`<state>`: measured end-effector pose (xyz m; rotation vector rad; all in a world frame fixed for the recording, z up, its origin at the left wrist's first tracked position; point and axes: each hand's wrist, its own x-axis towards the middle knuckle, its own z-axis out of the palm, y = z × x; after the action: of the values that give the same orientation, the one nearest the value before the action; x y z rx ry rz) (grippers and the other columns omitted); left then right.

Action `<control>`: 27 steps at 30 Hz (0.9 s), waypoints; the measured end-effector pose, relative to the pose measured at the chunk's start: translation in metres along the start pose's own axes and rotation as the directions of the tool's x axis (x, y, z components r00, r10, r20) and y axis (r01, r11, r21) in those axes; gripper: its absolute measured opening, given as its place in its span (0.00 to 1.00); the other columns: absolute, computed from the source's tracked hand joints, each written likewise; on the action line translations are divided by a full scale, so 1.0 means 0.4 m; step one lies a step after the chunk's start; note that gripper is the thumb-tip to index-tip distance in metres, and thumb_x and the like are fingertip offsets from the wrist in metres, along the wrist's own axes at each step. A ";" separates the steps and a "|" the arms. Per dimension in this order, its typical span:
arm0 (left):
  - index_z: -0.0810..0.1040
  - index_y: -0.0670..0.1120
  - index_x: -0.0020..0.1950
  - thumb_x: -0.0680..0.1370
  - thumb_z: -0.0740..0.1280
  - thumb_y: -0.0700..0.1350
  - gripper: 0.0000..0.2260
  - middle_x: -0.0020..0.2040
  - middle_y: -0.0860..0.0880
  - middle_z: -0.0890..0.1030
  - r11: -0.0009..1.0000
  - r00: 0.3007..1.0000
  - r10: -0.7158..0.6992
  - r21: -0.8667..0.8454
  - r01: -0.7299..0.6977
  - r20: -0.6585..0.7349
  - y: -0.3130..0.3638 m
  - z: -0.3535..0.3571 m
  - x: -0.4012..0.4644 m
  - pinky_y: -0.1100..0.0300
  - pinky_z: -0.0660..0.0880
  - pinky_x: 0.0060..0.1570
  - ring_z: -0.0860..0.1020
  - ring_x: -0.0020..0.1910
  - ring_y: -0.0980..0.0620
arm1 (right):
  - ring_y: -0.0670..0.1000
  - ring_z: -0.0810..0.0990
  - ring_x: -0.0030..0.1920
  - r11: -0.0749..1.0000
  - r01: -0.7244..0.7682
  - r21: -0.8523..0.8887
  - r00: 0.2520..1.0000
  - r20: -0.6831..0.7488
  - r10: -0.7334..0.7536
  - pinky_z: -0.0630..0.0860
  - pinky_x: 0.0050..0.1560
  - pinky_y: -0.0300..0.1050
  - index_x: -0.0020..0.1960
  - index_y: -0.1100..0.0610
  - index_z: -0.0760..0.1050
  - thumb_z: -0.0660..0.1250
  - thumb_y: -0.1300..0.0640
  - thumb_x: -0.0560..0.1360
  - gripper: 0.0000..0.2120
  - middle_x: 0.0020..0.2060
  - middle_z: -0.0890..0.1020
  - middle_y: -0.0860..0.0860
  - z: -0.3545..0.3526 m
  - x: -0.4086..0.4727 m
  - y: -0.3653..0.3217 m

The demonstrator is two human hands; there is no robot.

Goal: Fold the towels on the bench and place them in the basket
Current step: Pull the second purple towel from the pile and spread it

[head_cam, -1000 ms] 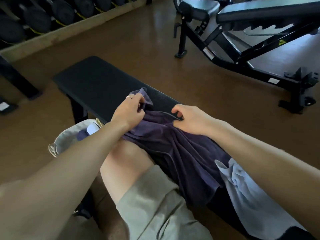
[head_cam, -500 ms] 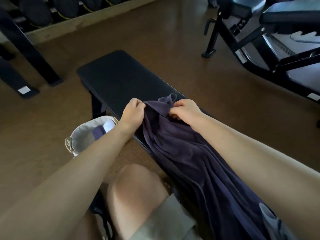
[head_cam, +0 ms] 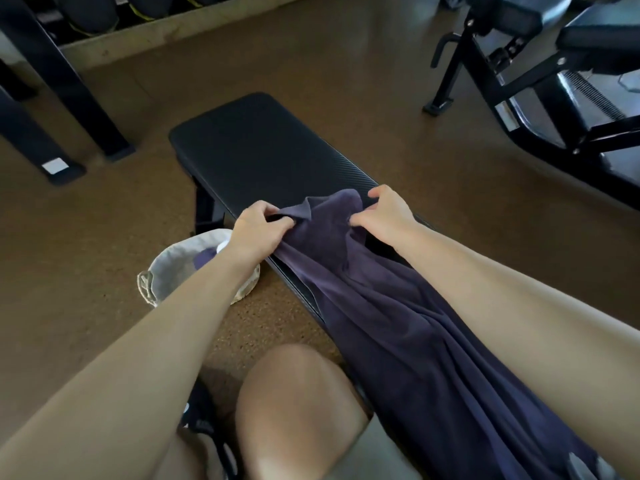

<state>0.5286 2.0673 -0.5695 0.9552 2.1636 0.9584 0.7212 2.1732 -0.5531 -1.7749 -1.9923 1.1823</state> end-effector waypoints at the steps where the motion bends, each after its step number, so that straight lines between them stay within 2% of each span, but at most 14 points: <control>1: 0.80 0.47 0.51 0.77 0.68 0.47 0.06 0.43 0.57 0.77 0.999 0.999 0.033 0.009 -0.032 -0.022 0.006 0.002 0.003 0.57 0.70 0.46 0.76 0.48 0.52 | 0.54 0.82 0.52 0.999 0.011 -0.040 1.000 0.010 -0.010 0.74 0.44 0.43 0.67 0.56 0.75 0.75 0.57 0.71 0.24 0.52 0.82 0.52 0.001 0.005 -0.006; 3: 0.78 0.46 0.45 0.80 0.63 0.45 0.07 0.39 0.54 0.76 0.999 0.998 0.035 0.017 -0.035 -0.046 0.018 0.001 0.012 0.56 0.68 0.42 0.75 0.45 0.50 | 0.52 0.82 0.41 0.994 0.049 -0.097 0.999 0.006 -0.049 0.71 0.35 0.40 0.51 0.57 0.81 0.72 0.60 0.71 0.09 0.42 0.83 0.52 -0.007 0.015 -0.019; 4: 0.76 0.45 0.41 0.81 0.61 0.46 0.10 0.38 0.53 0.76 1.000 0.998 0.017 0.013 -0.017 -0.058 0.020 -0.004 0.020 0.54 0.68 0.41 0.74 0.44 0.48 | 0.49 0.80 0.37 0.995 0.075 -0.071 0.997 -0.018 -0.076 0.70 0.33 0.38 0.49 0.57 0.81 0.71 0.61 0.72 0.06 0.40 0.82 0.52 -0.016 0.020 -0.030; 7: 0.76 0.43 0.42 0.82 0.58 0.48 0.14 0.41 0.46 0.78 0.997 0.994 -0.066 -0.031 0.064 -0.082 0.011 -0.029 0.049 0.48 0.75 0.50 0.79 0.49 0.39 | 0.43 0.78 0.40 0.966 0.258 0.020 0.954 -0.162 -0.252 0.71 0.37 0.34 0.58 0.56 0.80 0.70 0.63 0.74 0.13 0.46 0.82 0.51 -0.048 0.021 -0.071; 9: 0.78 0.40 0.51 0.83 0.57 0.47 0.14 0.50 0.40 0.81 0.995 0.991 -0.099 0.021 0.102 -0.089 -0.001 -0.046 0.058 0.49 0.74 0.52 0.79 0.54 0.37 | 0.43 0.80 0.47 0.926 0.376 0.041 0.926 0.024 -0.377 0.73 0.45 0.30 0.61 0.56 0.80 0.74 0.65 0.72 0.18 0.52 0.83 0.50 -0.052 0.004 -0.098; 11: 0.75 0.41 0.55 0.82 0.57 0.46 0.12 0.54 0.40 0.80 0.991 0.986 -0.120 0.051 0.127 -0.117 -0.010 -0.057 0.062 0.52 0.69 0.48 0.77 0.52 0.41 | 0.47 0.83 0.52 0.932 0.292 0.213 0.893 0.288 -0.346 0.77 0.54 0.33 0.59 0.57 0.83 0.74 0.67 0.71 0.17 0.53 0.86 0.51 -0.036 -0.004 -0.095; 13: 0.71 0.43 0.57 0.82 0.59 0.47 0.09 0.54 0.43 0.78 0.990 0.982 -0.128 0.050 0.136 -0.136 -0.011 -0.066 0.060 0.53 0.67 0.46 0.74 0.48 0.45 | 0.50 0.84 0.54 0.926 0.245 0.288 0.928 0.207 -0.310 0.80 0.56 0.41 0.57 0.56 0.82 0.72 0.67 0.73 0.14 0.52 0.86 0.53 -0.019 0.016 -0.082; 15: 0.68 0.45 0.62 0.81 0.62 0.47 0.12 0.58 0.44 0.76 0.991 0.985 -0.105 0.064 0.114 -0.137 -0.009 -0.068 0.053 0.52 0.68 0.48 0.74 0.51 0.45 | 0.52 0.82 0.54 0.969 0.240 0.058 0.970 0.018 -0.241 0.78 0.48 0.41 0.62 0.54 0.78 0.71 0.61 0.76 0.15 0.55 0.82 0.52 -0.018 0.046 -0.057; 16: 0.66 0.45 0.66 0.80 0.63 0.47 0.16 0.62 0.43 0.74 0.992 0.987 -0.083 0.081 0.094 -0.135 -0.010 -0.067 0.050 0.51 0.70 0.52 0.75 0.56 0.43 | 0.52 0.80 0.54 0.976 0.199 -0.092 0.980 -0.010 -0.201 0.74 0.46 0.41 0.65 0.53 0.75 0.70 0.57 0.77 0.17 0.57 0.80 0.52 -0.017 0.053 -0.045; 18: 0.61 0.47 0.73 0.78 0.67 0.46 0.25 0.68 0.40 0.69 0.986 0.991 -0.004 0.165 0.026 -0.131 -0.009 -0.061 0.043 0.48 0.69 0.61 0.71 0.64 0.39 | 0.52 0.78 0.54 0.956 0.162 -0.243 0.987 0.048 -0.155 0.72 0.47 0.43 0.67 0.53 0.73 0.70 0.52 0.77 0.20 0.58 0.79 0.51 -0.010 0.063 -0.027; 20: 0.58 0.50 0.76 0.77 0.69 0.45 0.30 0.67 0.38 0.66 0.955 0.991 0.095 0.288 -0.065 -0.091 -0.013 -0.050 0.041 0.48 0.67 0.65 0.69 0.65 0.37 | 0.50 0.79 0.49 0.948 0.190 -0.255 0.977 0.140 -0.159 0.72 0.41 0.43 0.61 0.53 0.74 0.71 0.50 0.76 0.16 0.50 0.81 0.49 0.000 0.054 -0.032; 23: 0.66 0.52 0.69 0.77 0.68 0.43 0.22 0.59 0.44 0.67 0.928 0.988 0.152 0.347 -0.132 -0.031 -0.021 -0.039 0.044 0.49 0.69 0.57 0.71 0.60 0.39 | 0.49 0.77 0.41 0.943 0.240 -0.229 0.968 0.133 -0.214 0.68 0.35 0.42 0.50 0.59 0.79 0.70 0.54 0.75 0.08 0.39 0.81 0.49 0.020 0.053 -0.044; 25: 0.73 0.48 0.62 0.77 0.67 0.42 0.13 0.56 0.46 0.69 0.931 0.989 0.145 0.343 -0.125 -0.032 -0.027 -0.046 0.050 0.54 0.67 0.50 0.74 0.55 0.43 | 0.49 0.74 0.38 0.941 0.270 -0.202 0.963 0.067 -0.261 0.68 0.34 0.41 0.46 0.62 0.81 0.68 0.57 0.76 0.08 0.37 0.80 0.51 0.023 0.063 -0.055; 27: 0.77 0.47 0.57 0.77 0.67 0.41 0.09 0.55 0.46 0.73 0.938 0.987 0.143 0.328 -0.114 -0.066 -0.031 -0.057 0.057 0.58 0.66 0.48 0.73 0.49 0.49 | 0.48 0.73 0.37 0.954 0.247 -0.169 0.968 0.010 -0.249 0.66 0.34 0.41 0.45 0.59 0.79 0.67 0.58 0.77 0.05 0.36 0.78 0.49 0.012 0.085 -0.069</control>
<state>0.4941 2.0706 -0.5710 1.2432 2.4071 0.7270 0.6896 2.2037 -0.5487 -1.5368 -2.2879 0.9480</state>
